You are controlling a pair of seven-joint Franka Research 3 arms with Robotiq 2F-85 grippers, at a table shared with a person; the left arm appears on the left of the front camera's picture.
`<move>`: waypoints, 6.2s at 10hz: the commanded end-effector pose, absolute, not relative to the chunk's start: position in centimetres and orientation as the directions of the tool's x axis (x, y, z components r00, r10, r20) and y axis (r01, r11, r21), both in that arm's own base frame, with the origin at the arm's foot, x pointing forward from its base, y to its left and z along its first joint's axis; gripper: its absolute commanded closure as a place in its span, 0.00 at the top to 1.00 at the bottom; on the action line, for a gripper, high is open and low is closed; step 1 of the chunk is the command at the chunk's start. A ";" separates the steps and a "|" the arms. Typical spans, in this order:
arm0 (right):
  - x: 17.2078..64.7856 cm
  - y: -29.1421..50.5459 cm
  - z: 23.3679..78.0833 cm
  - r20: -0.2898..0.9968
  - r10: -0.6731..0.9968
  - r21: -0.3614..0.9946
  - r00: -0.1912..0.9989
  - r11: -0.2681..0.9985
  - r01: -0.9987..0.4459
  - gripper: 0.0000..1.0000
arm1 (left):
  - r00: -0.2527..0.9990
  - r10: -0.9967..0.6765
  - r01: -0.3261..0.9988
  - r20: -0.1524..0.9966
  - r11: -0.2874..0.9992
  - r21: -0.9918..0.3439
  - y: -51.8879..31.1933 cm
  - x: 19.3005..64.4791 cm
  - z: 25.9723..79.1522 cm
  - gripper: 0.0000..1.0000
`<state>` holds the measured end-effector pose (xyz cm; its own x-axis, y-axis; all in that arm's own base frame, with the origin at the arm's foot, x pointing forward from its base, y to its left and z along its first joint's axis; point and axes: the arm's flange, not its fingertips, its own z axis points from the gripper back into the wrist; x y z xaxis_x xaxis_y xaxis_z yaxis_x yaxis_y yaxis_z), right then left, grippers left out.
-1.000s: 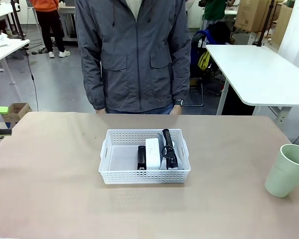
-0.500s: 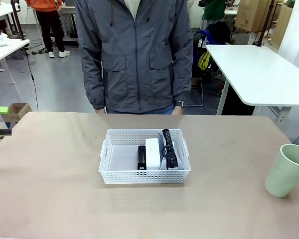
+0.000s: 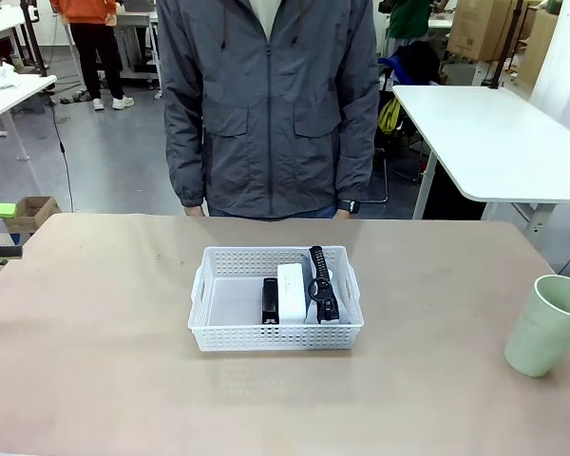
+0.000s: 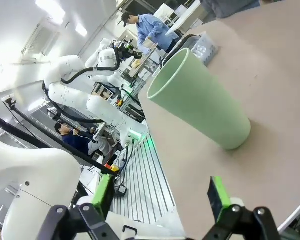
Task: Efficiently arrange items inside the basket to fit them all.
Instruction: Pick up the Reusable plastic cup and place it inside the Organizing basket.
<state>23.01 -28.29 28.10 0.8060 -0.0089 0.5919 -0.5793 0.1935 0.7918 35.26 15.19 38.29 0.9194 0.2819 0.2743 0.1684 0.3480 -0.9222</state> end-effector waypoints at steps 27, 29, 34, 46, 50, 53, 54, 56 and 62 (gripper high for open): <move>28.2 -18.3 18.1 0.919 0.377 0.003 0.114 0.283 -0.959 1.00 | 0.923 0.283 0.153 0.260 0.351 -0.924 15.0 35.0 38.5 1.00; 28.5 -17.4 17.6 0.928 0.356 0.005 0.111 0.286 -0.958 1.00 | 0.923 0.283 0.153 0.260 0.351 -0.924 15.0 35.0 38.5 1.00; 29.1 -14.4 16.4 0.936 0.333 0.035 0.113 0.231 -0.972 1.00 | 0.923 0.283 0.153 0.260 0.351 -0.924 15.0 35.0 38.5 1.00; 28.5 -13.4 18.4 0.982 -0.005 0.185 0.189 0.217 -0.958 1.00 | 0.923 0.283 0.153 0.260 0.351 -0.924 15.0 35.0 38.5 1.00; 28.5 -13.4 18.1 0.978 0.015 0.200 0.206 0.182 -0.963 0.40 | 0.923 0.283 0.153 0.260 0.351 -0.924 15.0 35.0 38.5 1.00; 28.5 -13.5 18.3 0.976 0.030 0.209 0.217 0.169 -0.963 0.00 | 0.923 0.283 0.153 0.260 0.351 -0.924 15.0 35.0 38.5 1.00; 28.5 -13.4 19.5 0.976 0.056 0.199 0.209 0.153 -0.968 0.26 | 0.923 0.283 0.153 0.260 0.351 -0.924 15.0 35.0 38.5 1.00; 28.2 -12.6 24.5 0.976 0.107 0.178 0.192 0.125 -0.976 0.00 | 0.923 0.283 0.153 0.260 0.351 -0.924 15.0 35.0 38.5 1.00; 26.8 -3.0 38.0 0.841 0.355 0.333 0.409 0.258 -0.907 0.26 | 0.923 0.283 0.153 0.260 0.351 -0.924 15.0 35.0 38.5 1.00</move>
